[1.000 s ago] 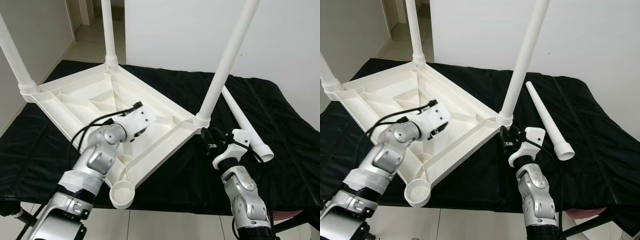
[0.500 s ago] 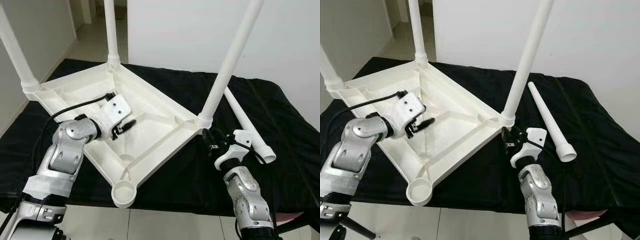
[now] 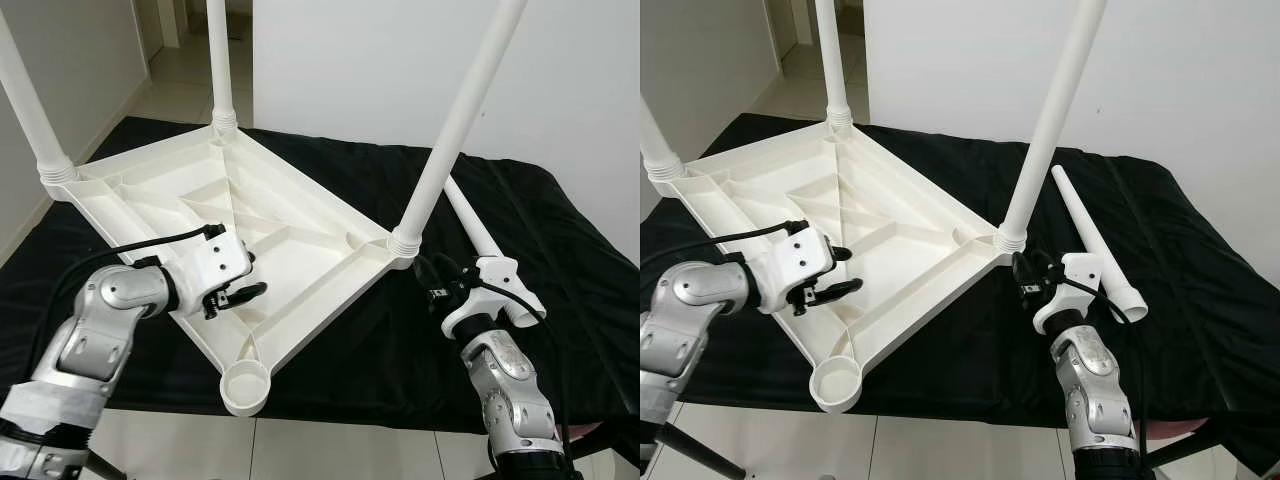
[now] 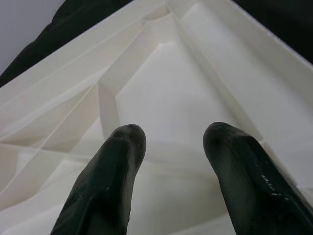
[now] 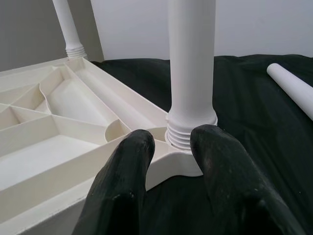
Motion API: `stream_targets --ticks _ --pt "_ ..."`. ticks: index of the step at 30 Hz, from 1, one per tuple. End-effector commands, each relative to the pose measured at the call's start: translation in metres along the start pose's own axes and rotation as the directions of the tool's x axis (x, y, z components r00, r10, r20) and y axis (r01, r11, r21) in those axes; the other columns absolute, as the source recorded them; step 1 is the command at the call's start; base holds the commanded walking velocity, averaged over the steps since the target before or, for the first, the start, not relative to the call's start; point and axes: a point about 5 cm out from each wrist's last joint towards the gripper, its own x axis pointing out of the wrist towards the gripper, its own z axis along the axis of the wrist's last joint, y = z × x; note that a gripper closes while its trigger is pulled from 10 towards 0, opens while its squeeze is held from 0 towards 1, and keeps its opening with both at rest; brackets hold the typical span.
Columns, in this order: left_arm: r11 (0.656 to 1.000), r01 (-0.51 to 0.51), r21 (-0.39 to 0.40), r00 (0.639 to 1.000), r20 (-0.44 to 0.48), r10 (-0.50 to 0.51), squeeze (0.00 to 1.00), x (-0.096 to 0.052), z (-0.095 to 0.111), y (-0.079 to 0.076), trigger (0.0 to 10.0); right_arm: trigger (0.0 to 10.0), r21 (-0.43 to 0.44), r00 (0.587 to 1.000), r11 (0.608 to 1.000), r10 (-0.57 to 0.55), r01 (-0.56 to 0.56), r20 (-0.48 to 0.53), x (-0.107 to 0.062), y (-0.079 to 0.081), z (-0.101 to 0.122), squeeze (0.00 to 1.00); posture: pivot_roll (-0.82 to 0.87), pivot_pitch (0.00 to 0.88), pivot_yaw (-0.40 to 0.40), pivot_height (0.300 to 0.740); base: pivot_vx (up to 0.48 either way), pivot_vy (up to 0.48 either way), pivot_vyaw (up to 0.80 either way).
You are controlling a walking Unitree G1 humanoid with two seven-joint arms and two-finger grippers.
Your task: Building children table
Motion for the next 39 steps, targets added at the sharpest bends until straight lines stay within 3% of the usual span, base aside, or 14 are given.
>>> stream_targets --ticks 1,5,9,20,39 --pt "1.000 -0.005 -0.002 1.000 -0.026 0.005 0.00 -0.001 -0.005 -0.001 10.0 10.0 -0.007 1.000 1.000 -0.014 0.014 -0.011 -0.003 -0.006 -0.001 0.00 0.00 0.000 -0.099 0.740 0.000 0.000 0.00" --pt "1.000 0.008 0.023 0.999 -0.038 -0.008 0.00 -0.004 -0.007 -0.003 10.0 10.0 -0.008 1.000 1.000 -0.013 0.013 -0.012 -0.004 -0.006 -0.001 0.00 0.00 0.000 -0.100 0.740 0.000 0.000 0.00" --pt "0.989 0.091 0.115 0.990 -0.122 -0.076 0.00 -0.009 -0.020 -0.017 10.0 10.0 -0.016 1.000 1.000 -0.005 0.005 -0.021 -0.005 -0.008 -0.002 0.00 0.00 0.000 -0.104 0.740 0.000 0.000 0.00" --pt "0.978 0.143 0.150 0.979 -0.165 -0.118 0.00 -0.009 -0.026 -0.028 10.0 10.0 -0.026 1.000 1.000 -0.005 0.005 -0.027 -0.006 -0.011 -0.001 0.00 0.00 0.000 -0.109 0.740 0.000 0.000 0.00" --pt "0.973 0.174 0.151 0.985 -0.041 -0.170 0.00 0.026 0.000 -0.061 10.0 10.0 -0.037 1.000 0.999 -0.004 0.003 -0.026 -0.005 -0.013 0.001 0.00 -0.02 0.000 -0.107 0.740 0.000 0.000 0.00"
